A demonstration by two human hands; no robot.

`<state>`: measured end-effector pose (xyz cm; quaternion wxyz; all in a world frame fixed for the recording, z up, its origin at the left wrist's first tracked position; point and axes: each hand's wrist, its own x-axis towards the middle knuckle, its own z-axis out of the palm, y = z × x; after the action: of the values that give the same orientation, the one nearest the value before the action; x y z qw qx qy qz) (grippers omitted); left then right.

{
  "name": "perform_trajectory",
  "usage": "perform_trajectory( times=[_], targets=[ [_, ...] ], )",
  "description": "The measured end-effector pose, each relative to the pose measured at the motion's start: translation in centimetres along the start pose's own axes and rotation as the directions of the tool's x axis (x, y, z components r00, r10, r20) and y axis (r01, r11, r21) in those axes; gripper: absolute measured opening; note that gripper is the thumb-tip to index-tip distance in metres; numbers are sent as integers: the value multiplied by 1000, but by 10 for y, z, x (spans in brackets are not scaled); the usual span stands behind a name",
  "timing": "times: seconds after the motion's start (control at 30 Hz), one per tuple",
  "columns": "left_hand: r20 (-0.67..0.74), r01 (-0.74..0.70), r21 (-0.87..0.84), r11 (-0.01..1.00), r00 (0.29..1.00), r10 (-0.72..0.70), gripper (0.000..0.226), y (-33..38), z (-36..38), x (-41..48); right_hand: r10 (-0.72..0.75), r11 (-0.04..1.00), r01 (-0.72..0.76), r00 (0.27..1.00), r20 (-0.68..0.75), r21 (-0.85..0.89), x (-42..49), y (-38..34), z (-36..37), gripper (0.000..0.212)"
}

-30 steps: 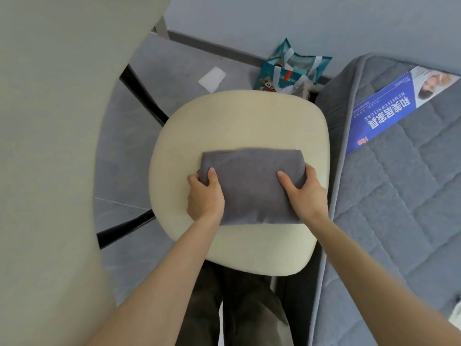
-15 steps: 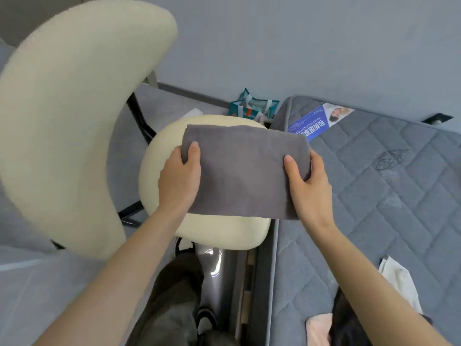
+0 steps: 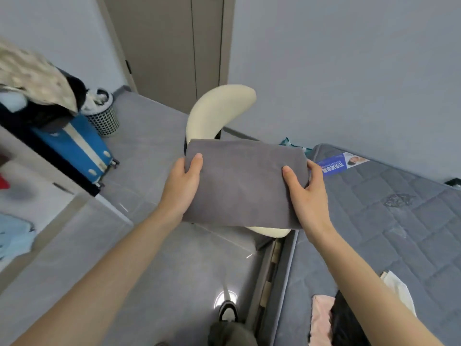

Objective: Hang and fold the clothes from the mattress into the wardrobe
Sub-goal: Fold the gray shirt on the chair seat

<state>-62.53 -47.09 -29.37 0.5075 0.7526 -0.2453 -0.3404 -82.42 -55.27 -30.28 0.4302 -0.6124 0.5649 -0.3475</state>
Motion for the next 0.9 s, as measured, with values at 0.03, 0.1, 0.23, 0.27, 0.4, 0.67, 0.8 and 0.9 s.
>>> perform_trajectory(
  times=[0.03, 0.1, 0.23, 0.27, 0.4, 0.67, 0.8, 0.9],
  targets=[
    [-31, 1, 3, 1000, 1000, -1, 27, 1, -22, -10, -11, 1000, 11, 999, 34, 13, -12, -13, 10, 41],
    [-86, -1, 8, 1000, 996, 2, 29, 2, -71, -28, -40, 998, 33, 992, 116, 53, -37, -39, 34, 42],
    [-237, -31, 87, 996, 970, 51, 35, 0, -186, -63, -129, 990, 107, 954, 272, 94, -92, -99, 105, 47],
    [-284, -32, 107, 994, 957, 61, 36, -1, -216, -72, -153, 986, 124, 940, 305, 112, -107, -114, 125, 47],
    [-434, -40, 139, 990, 896, 97, 37, -2, -334, -113, -271, 960, 213, 860, 433, 179, -169, -179, 202, 42],
    [-676, -61, 132, 989, 724, 135, 27, 52, -533, -190, -460, 887, 291, 624, 631, 359, -267, -340, 326, 48],
    [-746, -120, 213, 970, 621, 241, 32, 90, -610, -197, -570, 820, 316, 525, 632, 477, -289, -429, 374, 48],
    [-786, -160, 242, 957, 547, 290, 38, 121, -656, -189, -638, 769, 341, 470, 611, 541, -292, -492, 406, 48]
  ],
)
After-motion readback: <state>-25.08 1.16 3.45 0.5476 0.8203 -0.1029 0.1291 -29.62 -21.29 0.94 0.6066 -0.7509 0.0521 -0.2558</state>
